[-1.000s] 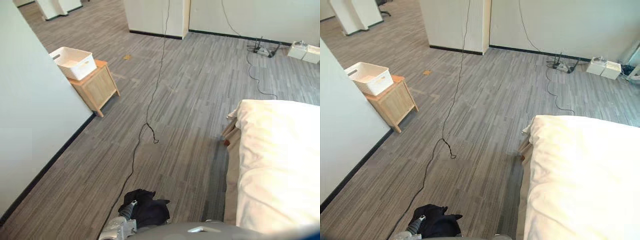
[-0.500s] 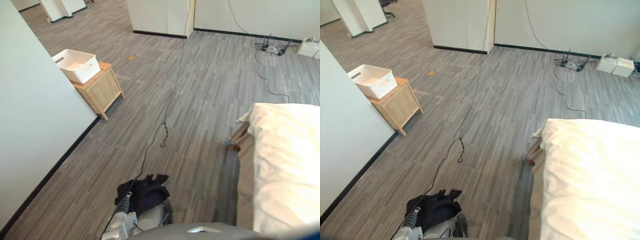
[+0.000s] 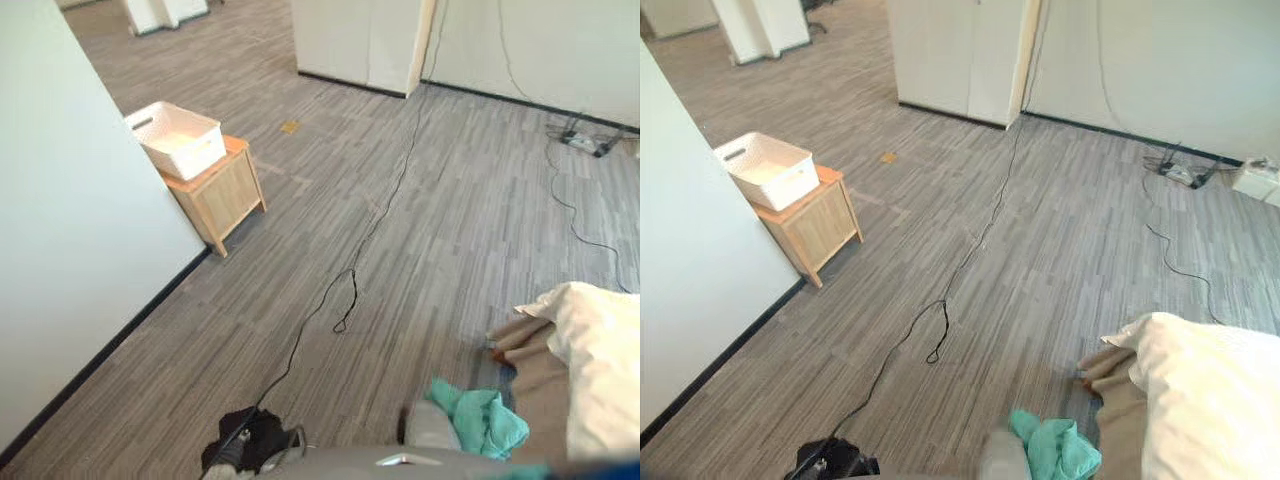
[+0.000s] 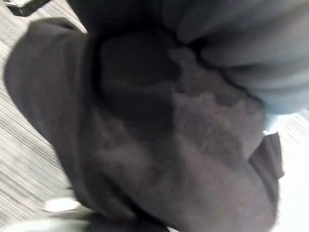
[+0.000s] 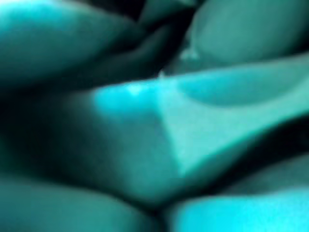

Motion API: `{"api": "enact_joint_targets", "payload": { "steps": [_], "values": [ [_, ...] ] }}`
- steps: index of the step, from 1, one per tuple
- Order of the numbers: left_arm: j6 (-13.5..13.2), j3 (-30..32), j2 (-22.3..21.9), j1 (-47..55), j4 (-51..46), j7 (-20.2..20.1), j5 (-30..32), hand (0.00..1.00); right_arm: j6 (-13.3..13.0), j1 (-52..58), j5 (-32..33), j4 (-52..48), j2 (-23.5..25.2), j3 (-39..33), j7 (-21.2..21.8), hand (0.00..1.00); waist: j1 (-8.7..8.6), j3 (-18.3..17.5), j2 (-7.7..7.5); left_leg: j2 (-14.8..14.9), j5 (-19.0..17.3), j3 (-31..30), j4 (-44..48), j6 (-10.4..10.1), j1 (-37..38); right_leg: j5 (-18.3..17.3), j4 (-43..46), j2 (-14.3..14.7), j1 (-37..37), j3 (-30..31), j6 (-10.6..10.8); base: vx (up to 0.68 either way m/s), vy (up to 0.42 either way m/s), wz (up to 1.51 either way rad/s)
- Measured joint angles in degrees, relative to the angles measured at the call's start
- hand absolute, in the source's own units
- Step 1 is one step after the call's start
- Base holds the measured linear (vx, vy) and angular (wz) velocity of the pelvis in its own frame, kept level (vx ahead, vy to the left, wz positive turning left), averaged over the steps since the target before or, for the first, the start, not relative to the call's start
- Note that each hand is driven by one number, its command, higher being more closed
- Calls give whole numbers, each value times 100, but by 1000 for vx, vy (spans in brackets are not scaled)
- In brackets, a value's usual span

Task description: Tidy the bed and pick cloth on bed and put in laundry

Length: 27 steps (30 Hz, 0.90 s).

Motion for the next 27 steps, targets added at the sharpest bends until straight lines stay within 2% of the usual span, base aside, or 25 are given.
{"api": "enact_joint_targets", "payload": {
  "steps": [2, 3, 4, 5, 6, 7, 8, 10, 11, 12, 13, 14, 15, 16, 17, 18, 19, 20, 21, 22, 23, 25, 26, 27],
  "values": [
    [-79, -31, -28, -72, -100, -5, 2, 100, -3, 116, 205, -87, 51, 35, -47, 100, -6, -9, 32, 194, -89, -286, -2, -155, 184, 42, -1258, 141, -88, -172, -66, 471, -162, 105],
    [-174, -82, -54, -88, -225, -6, 2, 100, -14, 138, 213, -107, 57, 57, -87, 100, 17, -10, 37, 395, -212, -422, -26, -326, 336, 457, -2606, 247, -148, -320, -156, 600, -213, 78],
    [-223, -92, -54, -91, -238, -7, 3, 100, -16, 134, 216, -109, 58, 70, -98, 100, 23, -4, 26, 469, -250, -418, -33, -393, 431, 671, -3094, 268, -158, -364, -170, 768, -285, 76],
    [-280, -91, -59, -75, -246, -5, 2, 100, -20, 135, 230, -134, 69, 113, -105, 100, 32, 4, 8, 589, -365, -400, -31, -600, 637, 1124, -3913, 355, -166, -404, -192, 696, -265, 43],
    [-307, -86, -71, -49, -239, 2, 1, 100, -24, 181, 252, -156, 92, 155, -107, 100, 27, 19, 19, 693, -475, -405, -23, -794, 825, 1830, -4074, 374, -83, -409, -406, 844, -318, 28],
    [-325, -94, -162, -79, -138, 7, 34, 100, -38, 150, 264, -165, -65, 130, -111, 100, 30, 55, 208, 923, -488, -375, 45, -907, 1044, 1924, -3650, 573, -48, -523, -765, 697, -259, 8],
    [-382, -96, -227, -91, -138, -5, 78, 100, -48, 69, 311, -208, -120, 109, -162, 100, 61, 83, 286, 1010, -297, -288, 175, -1150, 1041, 1581, -3107, 554, -166, -553, -893, 666, -269, -2],
    [-466, -107, -324, -123, -120, 55, 63, 100, -83, -121, 368, -210, -140, 97, -198, 100, 0, 76, 332, 1067, 273, -260, 566, -1289, 1067, 916, -2389, 544, -195, -596, -1030, 660, -290, -7],
    [-466, -106, -361, -140, -102, 57, 24, 100, -83, -146, 368, -212, -164, 116, -193, 100, 11, 63, 354, 1096, 461, -264, 799, -1338, 1012, 786, -2356, 594, -121, -605, -1073, 646, -280, -16],
    [-474, -98, -413, -147, -108, 68, -31, 100, -73, -225, 359, -202, -215, 154, -189, 100, 45, 44, 409, 1159, 856, -317, 1482, -1454, 778, 592, -2554, 723, 156, -620, -1116, 589, -247, -7],
    [-503, -70, -449, -148, -111, 80, -153, 100, -30, -287, 332, -177, -286, 201, -184, 100, 17, 35, 480, 1257, 1586, -477, 2583, -1589, 255, 492, -3011, 936, 591, -628, -1076, 560, -226, 4],
    [-525, -71, -467, -149, -111, 90, -197, 100, -32, -292, 307, -165, -343, 284, -177, 100, 18, 63, 476, 1353, 1719, -538, 3274, -1669, -80, 514, -3299, 1058, 832, -618, -1052, 509, -172, 13],
    [-618, 0, -477, -150, -169, 102, -257, 100, -30, -340, 246, -81, -413, 385, -172, 100, 67, 100, 513, 1566, 1365, -476, 4663, -1579, -741, 570, -3804, 1281, 1380, -626, -1053, 469, -152, 2],
    [-677, 125, -473, -149, -256, 142, -249, 100, -26, -421, 131, -30, -444, 420, -168, 100, 152, 141, 481, 1713, 943, -314, 5550, -1473, -1338, 562, -4180, 1425, 1886, -605, -1046, 449, -142, -7],
    [-711, 154, -471, -149, -312, 155, -248, 100, -27, -466, 106, -13, -441, 430, -162, 100, 193, 145, 451, 1707, 777, -252, 5721, -1413, -1595, 544, -4330, 1446, 2087, -596, -1052, 455, -156, -22],
    [-776, 170, -467, -150, -427, 174, -249, 100, -36, -581, 58, 82, -451, 428, -128, 100, 296, 179, 419, 1577, 493, -131, 5648, -1293, -2030, 511, -4519, 1440, 2386, -555, -976, 351, -97, -26],
    [-813, 167, -469, -153, -479, 173, -250, 100, -43, -621, -4, 86, -479, 413, -100, 100, 353, 188, 429, 1490, 356, -61, 5455, -1239, -2251, 494, -4614, 1440, 2523, -514, -959, 337, -69, -40],
    [-880, 168, -480, -153, -557, 170, -257, 100, -52, -709, -103, 92, -511, 414, -68, 100, 448, 209, 435, 1290, 123, 106, 4825, -1146, -2544, 450, -4758, 1406, 2731, -399, -921, 287, 18, -43],
    [-884, 178, -478, -156, -620, 171, -290, 100, -95, -817, -228, 84, -485, 420, -21, 100, 496, 245, 377, 1044, 34, 343, 3744, -1113, -2641, 405, -4835, 1278, 2906, -375, -895, 366, 73, -39],
    [-885, 178, -467, -156, -639, 170, -353, 100, -125, -860, -333, 53, -457, 422, 11, 100, 500, 274, 341, 914, 62, 508, 3135, -1096, -2614, 354, -4858, 1204, 3003, -365, -858, 557, 166, -11],
    [-871, 179, -460, -155, -634, 169, -365, 100, -241, -883, -572, -68, -372, 433, 53, 100, 489, 271, 304, 582, 535, 1039, 1241, -1038, -2526, 228, -4983, 1026, 3238, -405, -678, 509, 182, 8],
    [-863, 208, -475, -162, -636, 168, -407, 100, -293, -878, -719, -107, -340, 445, 72, 100, 518, 282, 290, 504, 1202, 1397, 497, -871, -2476, 142, -5074, 944, 3448, -419, -530, 390, 155, 6],
    [-844, 282, -478, -175, -632, 165, -415, 100, -298, -879, -771, -117, -299, 501, 78, 100, 565, 294, 241, 465, 1627, 1675, 313, -704, -2329, 86, -5127, 852, 3596, -462, -424, 537, 204, 24],
    [-797, 345, -503, -262, -615, 148, -432, 100, -331, -869, -823, -216, -194, 582, 83, 100, 577, 306, 117, 256, 1600, 1795, 296, -211, -2254, 93, -5138, 660, 3692, -627, -188, 535, 199, 26]
  ]
}}
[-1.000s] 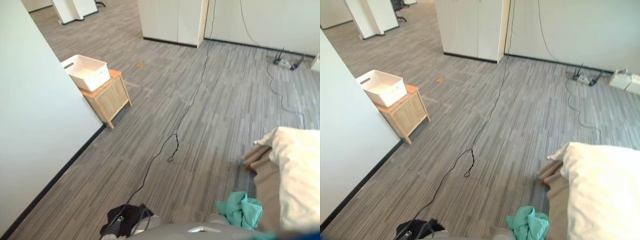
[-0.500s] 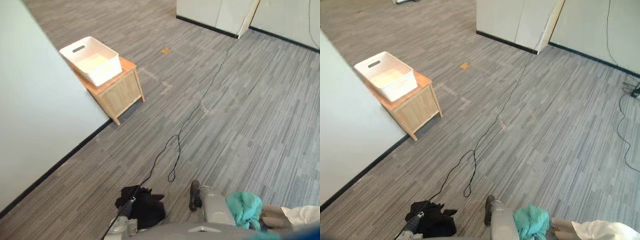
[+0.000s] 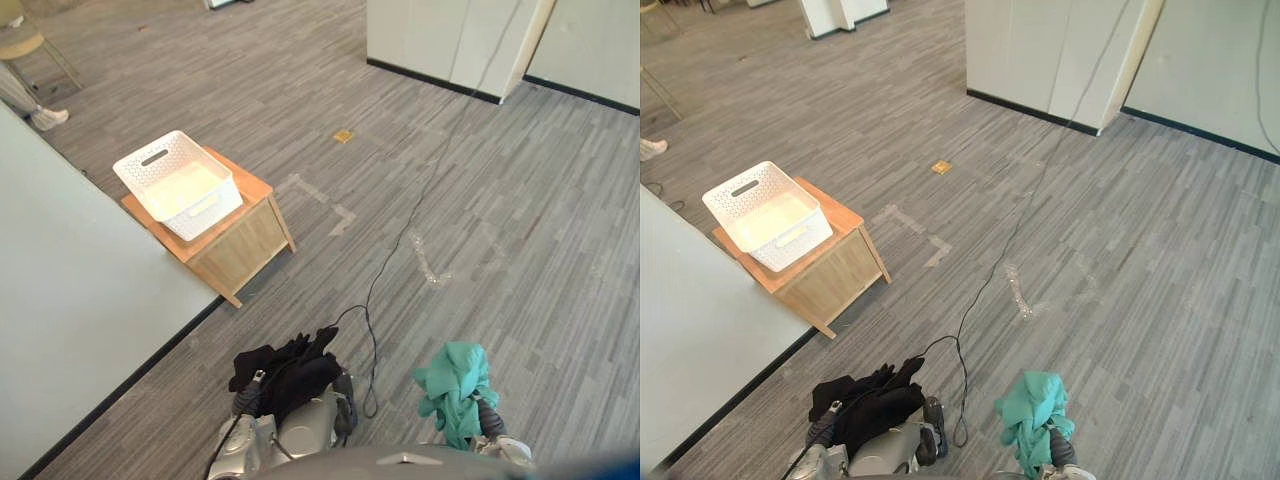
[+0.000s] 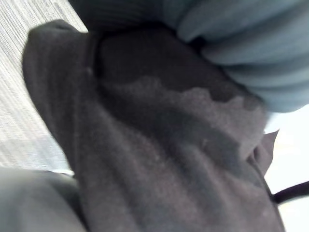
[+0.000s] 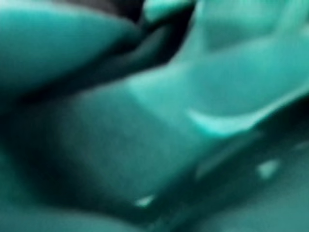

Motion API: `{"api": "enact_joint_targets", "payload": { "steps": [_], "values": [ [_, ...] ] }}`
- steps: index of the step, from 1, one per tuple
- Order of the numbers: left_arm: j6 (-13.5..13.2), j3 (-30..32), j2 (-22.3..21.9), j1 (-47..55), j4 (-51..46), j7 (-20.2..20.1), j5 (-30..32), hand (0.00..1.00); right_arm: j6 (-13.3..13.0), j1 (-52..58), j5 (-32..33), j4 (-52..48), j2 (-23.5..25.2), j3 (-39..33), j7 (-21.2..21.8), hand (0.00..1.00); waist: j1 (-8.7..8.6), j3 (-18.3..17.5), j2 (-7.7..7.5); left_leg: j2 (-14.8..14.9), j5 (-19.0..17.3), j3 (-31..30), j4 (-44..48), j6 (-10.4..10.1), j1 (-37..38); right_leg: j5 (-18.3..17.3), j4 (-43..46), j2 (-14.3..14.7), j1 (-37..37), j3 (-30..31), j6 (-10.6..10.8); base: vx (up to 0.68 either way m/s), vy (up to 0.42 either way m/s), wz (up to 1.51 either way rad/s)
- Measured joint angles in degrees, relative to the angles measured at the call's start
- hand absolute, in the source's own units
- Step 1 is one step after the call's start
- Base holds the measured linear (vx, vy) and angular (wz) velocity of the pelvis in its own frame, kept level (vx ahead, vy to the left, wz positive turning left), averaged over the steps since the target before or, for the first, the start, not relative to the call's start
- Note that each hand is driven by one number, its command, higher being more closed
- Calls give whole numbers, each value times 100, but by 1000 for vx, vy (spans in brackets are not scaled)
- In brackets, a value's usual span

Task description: Tidy the bed and pick cloth on bed and put in laundry

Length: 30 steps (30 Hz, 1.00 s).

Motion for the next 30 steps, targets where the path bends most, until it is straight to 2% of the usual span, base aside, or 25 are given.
{"api": "enact_joint_targets", "payload": {
  "steps": [1, 3, 4, 6, 7, 8, 9, 10, 11, 12, 14, 17, 19, 20, 21, 22, 24, 26, 29, 30],
  "values": [
    [-2, 4, -17, -29, -1, -16, -34, 100, -16, -17, -1, -37, 9, 49, -1, 100, 28, -2, 15, -5, -82, 52, 117, 94, 5, 68, -8, -35, 10, -23, 109, 608, 229, 31],
    [37, 11, 1, -118, 6, -54, -42, 100, -9, -53, -130, -47, 161, 210, -9, 100, 103, 33, -55, 6, -330, 234, 488, 218, -5, 522, -54, -74, 191, -23, 357, 516, 209, 24],
    [39, 6, 39, -118, 31, -48, -32, 100, -8, -74, -193, -52, 204, 202, -26, 100, 148, 19, -73, -15, -410, 303, 487, 298, 154, 749, 100, -100, 241, 35, 417, 430, 182, 23],
    [43, 3, 78, -118, 106, -20, -20, 100, 2, -96, -229, -36, 214, 188, -68, 100, 143, -10, -96, -61, -553, 283, 413, 311, 406, 849, 741, -182, 101, 69, 445, 339, 140, 14],
    [36, -14, 107, -115, 230, 30, 100, 100, 15, -96, -219, -1, 172, 109, -101, 100, 106, -88, -70, -86, -807, 104, 140, 141, 749, 839, 2200, -344, -441, 72, 475, 369, 132, 6],
    [27, -22, 128, -99, 262, 31, 155, 100, 17, -99, -214, 1, 141, 81, -117, 100, 110, -105, -48, -95, -1010, -19, -43, 87, 941, 862, 3015, -441, -793, 85, 544, 438, 142, -4],
    [8, -33, 240, -98, 320, 44, 331, 100, 14, -146, -195, 0, 160, 74, -166, 100, 98, -63, -147, -242, -1088, -20, -259, 105, 1250, 765, 4399, -822, -1378, 103, 553, 353, 81, -9],
    [-22, -93, 380, -82, 470, 101, 500, 100, -9, -138, -126, -29, 135, 53, -178, 100, 56, -116, -245, -318, -1111, -14, -380, 93, 1554, 561, 5167, -1104, -1777, -12, 428, 343, 74, -5],
    [-18, -181, 442, -58, 529, 131, 568, 100, -15, -135, -115, -59, 116, 31, -175, 100, 41, -109, -240, -323, -1113, -17, -431, 90, 1711, 437, 5357, -1182, -1907, -82, 430, 334, 48, 4],
    [-16, -289, 475, -4, 532, 146, 701, 100, -40, -114, -105, -97, 89, -70, -169, 100, -24, -112, -227, -285, -1126, -37, -512, 66, 1940, 205, 5385, -1227, -2132, -224, 409, 299, 23, 26],
    [-27, -491, 502, -13, 529, 136, 760, 100, -145, -82, 21, -108, 102, -183, -169, 100, -122, -127, -206, -188, -1195, -212, -638, -54, 2152, -34, 4948, -1205, -2481, -448, 357, 309, -28, 48],
    [-19, -690, 552, -153, 531, 130, 881, 100, -250, -73, 364, -94, 108, -279, -165, 100, -173, -129, -216, -38, -1311, -449, -767, -256, 2280, -71, 3626, -1087, -3031, -715, 236, 329, -96, 42],
    [-19, -698, 552, -155, 536, 138, 935, 100, -268, -19, 540, -89, 120, -302, -173, 100, -230, -125, -224, 40, -1408, -535, -769, -422, 2396, 126, 2805, -1018, -3137, -911, 83, 308, -132, 35],
    [-24, -698, 559, -127, 550, 149, 950, 100, -291, 74, 572, -93, 147, -302, -178, 100, -245, -122, -250, 64, -1502, -535, -769, -582, 2547, 475, 2305, -997, -3122, -1103, -83, 413, -202, 6],
    [-43, -697, 605, -83, 604, 150, 976, 100, -337, 179, 587, -92, 217, -317, -198, 100, -239, -163, -348, 49, -1624, -499, -768, -787, 2751, 1039, 1886, -980, -3094, -1254, -470, 507, -255, -6],
    [-31, -697, 515, -98, 720, 160, 988, 100, -342, 161, 640, -92, 211, -358, -212, 100, -254, -150, -233, 181, -1678, -470, -772, -862, 2865, 959, 1981, -882, -3010, -1337, -482, 445, -241, -32],
    [-83, -708, 374, -97, 751, 155, 1172, 100, -422, 100, 628, -89, 84, -298, -237, 100, -277, -172, 27, 439, -1608, -72, -690, -1072, 2916, 729, 2021, -587, -2977, -1445, -732, 423, -264, -58],
    [-79, -748, 354, -113, 763, 157, 1214, 100, -421, 9, 620, -37, 41, -274, -252, 100, -335, -131, 96, 549, -1489, 175, -692, -1250, 3011, 664, 2051, -416, -2947, -1402, -800, 302, -204, -57],
    [-70, -778, 395, -104, 754, 289, 1190, 100, -356, -133, 553, 134, -44, -125, -251, 100, -387, -137, 40, 744, -1390, 309, 321, -1306, 2827, 535, 1867, -122, -2724, -1316, -863, 229, -167, -69],
    [-71, -655, 394, -80, 739, 367, 1153, 100, -323, -136, 552, 136, -78, -4, -204, 100, -397, -139, 36, 947, -1357, 205, 1642, -1251, 2368, 521, 1418, 90, -2437, -1185, -881, 181, -167, -102]
  ]
}}
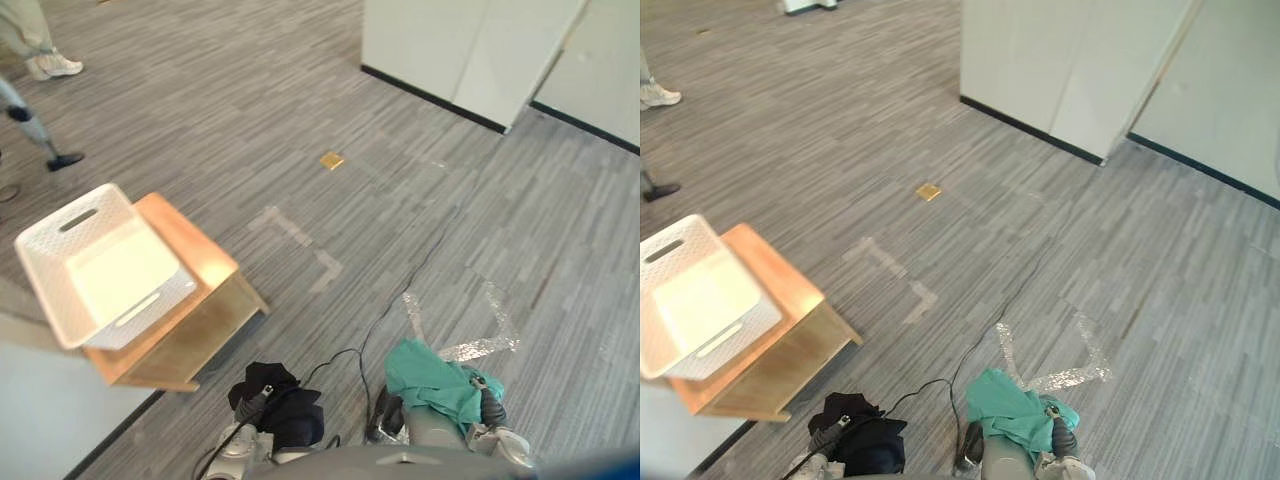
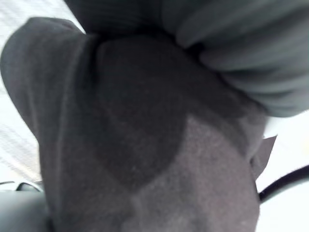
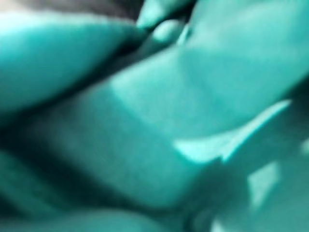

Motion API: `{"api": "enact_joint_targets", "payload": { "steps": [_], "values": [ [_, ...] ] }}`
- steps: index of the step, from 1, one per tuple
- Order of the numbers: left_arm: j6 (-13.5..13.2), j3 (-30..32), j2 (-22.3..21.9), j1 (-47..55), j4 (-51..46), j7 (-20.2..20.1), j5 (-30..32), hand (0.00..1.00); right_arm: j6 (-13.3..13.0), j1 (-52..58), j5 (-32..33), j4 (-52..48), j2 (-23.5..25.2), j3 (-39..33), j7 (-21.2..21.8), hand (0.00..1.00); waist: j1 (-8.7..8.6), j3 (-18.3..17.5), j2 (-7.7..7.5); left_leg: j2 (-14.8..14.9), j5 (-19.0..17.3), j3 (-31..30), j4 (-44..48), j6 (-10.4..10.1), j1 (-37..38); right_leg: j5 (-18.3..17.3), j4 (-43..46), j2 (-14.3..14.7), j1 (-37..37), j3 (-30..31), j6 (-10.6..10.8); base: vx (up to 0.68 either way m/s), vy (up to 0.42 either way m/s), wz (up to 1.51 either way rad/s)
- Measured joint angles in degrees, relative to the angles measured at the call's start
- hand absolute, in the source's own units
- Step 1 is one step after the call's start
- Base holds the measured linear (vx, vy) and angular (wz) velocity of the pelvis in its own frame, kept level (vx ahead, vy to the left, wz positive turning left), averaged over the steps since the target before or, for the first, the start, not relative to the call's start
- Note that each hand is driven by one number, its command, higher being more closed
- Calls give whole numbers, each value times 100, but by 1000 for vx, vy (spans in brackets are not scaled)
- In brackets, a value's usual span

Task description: Tidy the bed and pick cloth on bed and put in laundry

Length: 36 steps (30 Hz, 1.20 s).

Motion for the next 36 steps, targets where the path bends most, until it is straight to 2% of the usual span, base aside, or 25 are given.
{"api": "enact_joint_targets", "payload": {
  "steps": [1, 2, 3, 4, 5, 7, 9, 10, 11, 12, 13, 14, 15, 17, 18, 21, 23, 25, 26, 27, 29, 32, 33, 35, 36],
  "values": [
    [0, 61, -50, 41, -23, 85, -75, 100, 6, -5, -16, -13, -70, 166, 98, 100, 60, 15, 118, 305, 517, -403, 1595, 343, -678, 30, -439, 279, 274, 313, -69, 164, -136, -118],
    [-2, 102, -99, 87, -39, 137, -83, 100, 8, -13, -55, -23, -114, 244, 149, 100, 134, 37, 154, 410, 860, -641, 2290, 441, -996, 63, -582, 422, 402, 485, -141, 204, -38, -158],
    [-17, 199, -210, 179, -111, 196, -210, 100, 20, -32, -94, -19, -178, 303, 198, 100, 251, 94, 329, 477, 517, -1176, 3384, 480, -1566, 25, -673, 693, 593, 860, -211, 189, 33, -171],
    [-22, 207, -251, 202, -118, 260, -318, 100, 73, -153, -110, 58, -172, 304, 239, 100, 367, 175, 393, 389, 184, -1575, 3822, 469, -1957, -30, -693, 859, 807, 1239, -266, 202, 45, -173],
    [-20, 192, -274, 233, -123, 279, -371, 100, 108, -200, -131, 164, -174, 303, 273, 100, 430, 193, 384, 310, 55, -1710, 3840, 463, -2123, -51, -703, 896, 909, 1434, -272, 172, 79, -171],
    [-3, 156, -236, 349, -194, 288, -523, 100, 178, -269, -236, 389, -151, 317, 372, 100, 537, 253, 292, 33, -216, -1994, 3228, 399, -2439, -134, -731, 856, 1153, 1860, -225, 203, 105, -135],
    [6, 94, -195, 446, -283, 284, -700, 100, 180, -290, -342, 381, -134, 241, 394, 100, 543, 287, 222, -218, -265, -2126, 1404, 353, -2557, -231, -850, 694, 1401, 2215, -85, 250, 161, -100],
    [6, 80, -186, 451, -282, 283, -718, 100, 174, -280, -388, 379, -124, 185, 394, 100, 542, 280, 213, -284, -205, -2135, 858, 326, -2524, -263, -862, 640, 1430, 2264, -27, 362, 259, -72],
    [5, 77, -214, 457, -269, 278, -741, 100, 101, -233, -538, 294, -111, 63, 396, 100, 533, 262, 283, -361, 701, -2066, -586, 331, -2385, -355, -849, 540, 1450, 2341, 246, 329, 238, -38],
    [6, 85, -210, 446, -265, 276, -742, 100, 96, -216, -561, 288, -103, 36, 391, 100, 531, 255, 318, -372, 839, -2009, -645, 526, -2335, -379, -837, 510, 1482, 2337, 324, 424, 270, -19],
    [5, 96, -127, 425, -257, 260, -743, 100, 73, -183, -695, 263, -23, -49, 387, 100, 553, 244, 153, -523, 904, -1841, -859, 573, -2203, -402, -838, 281, 1564, 2068, 590, 315, 159, 7],
    [4, 97, -92, 416, -263, 249, -742, 100, 42, -146, -727, 239, 32, -52, 389, 100, 580, 232, 91, -607, 933, -1775, -939, 606, -2177, -386, -893, 181, 1586, 1789, 673, 366, 146, 39],
    [9, 90, -30, 379, -269, 215, -741, 100, -8, -110, -721, 204, 179, -183, 377, 100, 596, 263, -5, -761, 977, -1536, -955, 631, -2125, -330, -1038, -3, 1795, 1345, 763, 262, 89, 50],
    [22, 100, -27, 380, -272, 196, -737, 100, -7, -61, -730, 171, 266, -218, 374, 100, 591, 243, -50, -864, 976, -1264, -975, 631, -2002, -294, -1071, -143, 2005, 1064, 841, 285, 125, 64],
    [25, 109, -35, 389, -278, 168, -738, 100, -5, 2, -796, 67, 333, -223, 356, 100, 640, 230, -67, -943, 976, -1211, -1075, 631, -1826, -204, -1067, -210, 2175, 913, 978, 273, 124, 51],
    [40, 203, -39, 406, -274, 158, -740, 100, -9, 0, -949, -12, 391, -210, 252, 100, 704, 188, -134, -1026, 979, -1146, -1437, 641, -1553, -41, -1065, -254, 2301, 909, 1153, 139, 64, 20],
    [41, 189, -6, 412, -210, 153, -733, 100, -10, 20, -947, 69, 402, -226, 207, 100, 713, 132, -183, -1132, 1015, -1196, -1907, 818, -1298, -32, -876, -302, 2278, 848, 1184, 89, 44, 21],
    [74, -42, 0, 404, -49, 155, -733, 100, -12, 21, -904, 91, 341, -477, 168, 100, 552, 56, -13, -1124, 1013, -1578, -2464, 1115, -898, -95, 644, -455, 1735, 641, 1248, 140, 76, 56],
    [100, -105, 29, 405, -55, 153, -733, 100, -16, 20, -896, 91, 335, -532, 167, 100, 499, 53, -12, -1132, 1016, -1692, -2559, 1194, -803, -78, 1282, -539, 1497, 630, 1249, 124, 26, 85],
    [144, -266, 163, 400, -52, 156, -736, 100, -45, 20, -885, 84, 354, -602, 162, 100, 445, 91, -58, -1197, 990, -1962, -2624, 1223, -693, -431, 1901, -649, 1176, 737, 1190, 83, -26, 89],
    [167, -381, 279, 319, -54, 150, -754, 100, -69, 74, -884, 79, 390, -655, 164, 100, 405, 44, -203, -1249, 959, -2451, -2645, 1225, -612, -813, 1913, -661, 934, 804, 1071, 128, -69, 137],
    [184, -394, 259, 176, -110, 108, -863, 100, -92, 253, -870, -121, 378, -803, 145, 100, 341, 26, -172, -1271, 882, -3391, -2632, 1284, -547, -919, 1509, -491, 573, 1170, 951, 158, -118, 167],
    [249, -360, 240, 172, -113, 102, -861, 100, -121, 305, -879, -183, 373, -801, 141, 100, 283, 13, -157, -1276, 799, -3671, -2616, 1306, -554, -914, 1252, -440, 484, 1441, 946, 168, -168, 172],
    [293, -187, 198, 169, -113, 88, -861, 100, -130, 369, -891, -245, 394, -767, 138, 100, 283, -30, -217, -1307, 536, -3635, -2356, 1319, -657, -827, 648, -418, 428, 1768, 985, 164, -185, 117],
    [287, -27, 231, 182, -137, 23, -865, 100, -123, 429, -914, -270, 483, -673, 144, 100, 318, -132, -402, -1450, 282, -3433, -1936, 1228, -903, -500, -77, -547, 425, 1963, 962, 270, -245, 104]
  ]
}}
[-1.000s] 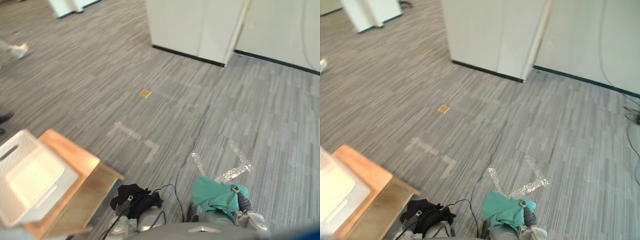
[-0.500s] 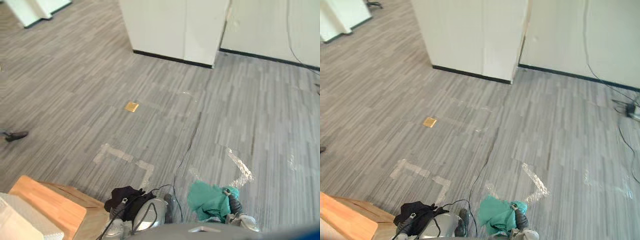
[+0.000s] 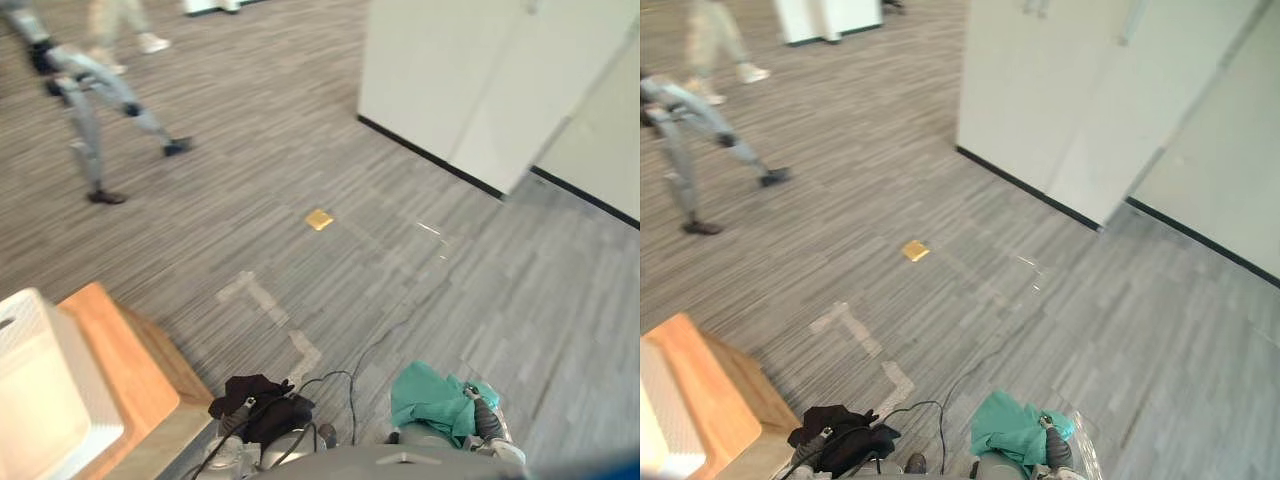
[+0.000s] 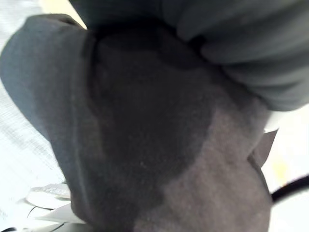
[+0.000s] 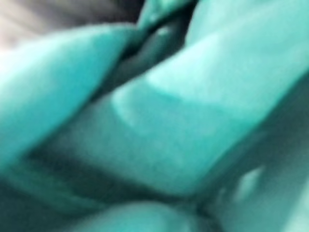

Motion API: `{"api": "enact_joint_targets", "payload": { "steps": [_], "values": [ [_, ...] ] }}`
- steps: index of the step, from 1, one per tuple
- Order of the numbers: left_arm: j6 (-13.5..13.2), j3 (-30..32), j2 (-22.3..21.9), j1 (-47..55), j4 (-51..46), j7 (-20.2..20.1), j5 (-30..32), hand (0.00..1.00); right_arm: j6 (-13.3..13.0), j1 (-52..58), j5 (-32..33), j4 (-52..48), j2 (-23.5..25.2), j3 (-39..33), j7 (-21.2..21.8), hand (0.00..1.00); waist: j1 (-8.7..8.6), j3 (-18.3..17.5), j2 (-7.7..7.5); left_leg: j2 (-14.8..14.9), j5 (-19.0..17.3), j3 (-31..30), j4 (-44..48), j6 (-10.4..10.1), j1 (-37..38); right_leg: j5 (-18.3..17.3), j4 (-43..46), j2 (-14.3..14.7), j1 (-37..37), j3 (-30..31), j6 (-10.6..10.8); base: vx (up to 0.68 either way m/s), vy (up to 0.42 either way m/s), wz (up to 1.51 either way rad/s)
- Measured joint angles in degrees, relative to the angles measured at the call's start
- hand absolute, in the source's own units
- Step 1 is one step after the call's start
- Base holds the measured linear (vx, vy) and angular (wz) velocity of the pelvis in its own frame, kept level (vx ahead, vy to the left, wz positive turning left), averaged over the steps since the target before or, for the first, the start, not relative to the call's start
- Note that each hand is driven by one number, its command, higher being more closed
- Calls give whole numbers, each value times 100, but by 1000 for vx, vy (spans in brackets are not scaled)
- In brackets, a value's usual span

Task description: Tidy the bed and pick cloth on bed and put in laundry

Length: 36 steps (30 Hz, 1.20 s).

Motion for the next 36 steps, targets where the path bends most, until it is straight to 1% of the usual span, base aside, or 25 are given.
{"api": "enact_joint_targets", "payload": {
  "steps": [1, 2, 3, 5, 6, 9, 12, 13, 17, 19, 20, 21, 22, 23, 24, 26, 27, 28, 29, 30, 31, 33, 34, 35, 36],
  "values": [
    [3, 169, -115, 6, 30, -16, -14, 100, 60, 1, -16, -71, -23, -43, -3, 100, -6, -19, 83, 69, -155, 137, 403, -148, -112, 255, 92, -58, 91, -224, -7, 252, -190, 82],
    [-30, 239, -181, 75, 17, -24, -39, 100, 89, 38, -62, -109, -52, -36, 3, 100, -10, -86, 128, 148, -167, 354, 461, -190, -186, 240, 74, -42, 119, -345, -22, 366, -159, 74],
    [-46, 259, -281, 187, 15, -24, -97, 100, 180, 32, -275, -151, -139, 1, 7, 100, -21, -227, 317, 254, -187, 525, 544, -282, -215, 226, -5, 46, 239, -455, -31, 299, -83, 54],
    [-57, 291, -323, 225, -24, -23, -104, 100, 334, -2, -604, -206, -183, 81, 29, 100, 4, -232, 301, 308, -156, 539, 555, -406, -133, 228, -72, 83, 415, -576, -34, 203, -75, 34],
    [-286, 500, -257, 472, -77, -25, -245, 100, 1015, -130, -655, -77, 34, 1024, 242, 100, 275, -571, -16, 21, 1402, 1184, -1277, -247, 84, 241, -973, -177, 1114, -705, 235, 64, -40, 8],
    [-286, 498, -256, 464, -74, -24, -245, 100, 1017, -131, -655, -73, 36, 1023, 242, 100, 278, -558, -21, 24, 1386, 1183, -1278, -255, 129, 242, -972, -175, 1161, -696, 235, 3, -11, 1],
    [-287, 492, -247, 457, -76, -26, -239, 100, 1009, -150, -642, -32, 47, 1005, 246, 100, 281, -539, -30, 50, 1314, 1269, -1312, -251, 182, 234, -970, -172, 1251, -739, 225, -43, -38, -6],
    [-283, 496, -246, 452, -76, -27, -221, 100, 995, -167, -608, 16, 47, 972, 247, 100, 281, -534, -46, 97, 1179, 1537, -1312, -201, 192, 226, -980, -213, 1265, -750, 220, -65, -10, -24],
    [-273, 521, -221, 528, -75, -25, -203, 100, 939, -149, -238, 36, 105, 716, 256, 100, 161, -511, -98, 200, 1011, 2410, -1214, -230, 234, 204, -1023, -330, 1304, -882, 239, -23, 20, 0],
    [-283, 618, -251, 519, -124, 36, -224, 100, 916, -152, -199, 36, 97, 629, 289, 100, 164, -467, -118, 341, 565, 2696, -179, -308, -247, 186, -977, -397, 1306, -982, 256, 47, 56, 21],
    [-293, 784, -389, 520, -240, 167, -244, 100, 879, -175, -191, 30, 22, 614, 338, 100, 181, -379, 24, 594, 116, 2802, 962, -362, -734, 136, -883, -341, 1306, -1055, 269, 39, 52, 28],
    [-327, 923, -493, 524, -310, 292, -288, 100, 839, -250, -145, 17, -66, 621, 369, 100, 162, -239, 147, 893, -148, 3012, 1939, -497, -1132, 20, -790, -281, 1388, -1188, 280, 9, 64, 37],
    [-361, 921, -496, 519, -312, 361, -331, 100, 815, -276, -139, 29, -93, 629, 376, 100, 145, -161, 158, 1001, -193, 3110, 2298, -573, -1254, -27, -790, -263, 1484, -1273, 289, 4, 65, 58],
    [-412, 858, -472, 516, -290, 433, -333, 100, 787, -275, -139, 52, -123, 608, 387, 100, 167, -9, 193, 1073, -227, 3223, 2590, -667, -1276, -48, -854, -259, 1710, -1435, 306, 38, 55, 71],
    [-430, 691, -383, 508, -238, 469, -331, 100, 772, -272, -154, 158, -149, 559, 396, 100, 183, -13, 142, 1009, -288, 3274, 2464, -771, -1228, -27, -968, -273, 1860, -1655, 344, 58, 40, 77],
    [-441, 462, -265, 452, -180, 463, -328, 100, 733, -302, -212, 270, -159, 452, 407, 100, 162, -16, 97, 864, -297, 3550, 2006, -786, -1160, 44, -1069, -328, 1926, -2042, 454, 55, 27, 100],
    [-441, 433, -253, 431, -155, 452, -318, 100, 699, -332, -216, 323, -164, 368, 411, 100, 146, -23, 55, 775, -263, 3786, 1673, -731, -1106, 125, -1149, -354, 2012, -2317, 531, 47, 27, 107],
    [-436, 433, -255, 408, -110, 448, -320, 100, 660, -333, -217, 332, -168, 350, 409, 100, 143, -8, 75, 729, -221, 3886, 1535, -668, -1073, 164, -1196, -371, 2054, -2464, 564, 34, 26, 88],
    [-409, 426, -276, 408, -59, 412, -318, 100, 610, -333, -236, 373, -184, 325, 410, 100, 153, 14, 96, 601, -122, 3959, 1268, -509, -981, 189, -1231, -416, 2103, -2619, 572, -2, 35, 54],
    [-380, 430, -293, 457, -31, 371, -310, 100, 610, -354, -317, 404, -236, 332, 366, 100, 223, 8, 126, 443, -34, 3922, 976, -355, -869, 164, -1229, -469, 2097, -2661, 532, -16, 45, 37],
    [-362, 440, -295, 472, 9, 358, -310, 100, 611, -370, -329, 426, -275, 348, 339, 100, 245, 7, 112, 364, -18, 3911, 829, -285, -807, 113, -1217, -497, 2106, -2675, 463, -33, 49, 25],
    [-253, 468, -278, 506, 34, 336, -308, 100, 617, -442, -436, 440, -288, 392, 287, 100, 264, -17, 84, 213, -81, 3990, 685, -177, -758, -177, -1031, -640, 2067, -2727, 272, -15, 50, 33],
    [-195, 479, -222, 546, 30, 336, -275, 100, 623, -429, -437, 470, -297, 387, 243, 100, 259, -90, 31, 159, -164, 3974, 762, -71, -730, -391, -704, -831, 1976, -2759, 208, 85, 52, 36],
    [-160, 449, -240, 607, 35, 327, -197, 100, 630, -358, -430, 498, -339, 377, 228, 100, 262, -126, 95, 173, -317, 3899, 852, -68, -778, -553, 7, -922, 1870, -2752, -30, 96, 44, 34],
    [-144, 451, -249, 619, 64, 321, -185, 100, 624, -372, -420, 473, -346, 370, 223, 100, 245, -124, 114, 150, -335, 3795, 840, 26, -756, -536, 732, -1085, 1639, -2695, -100, 197, 98, 67]
  ]
}}
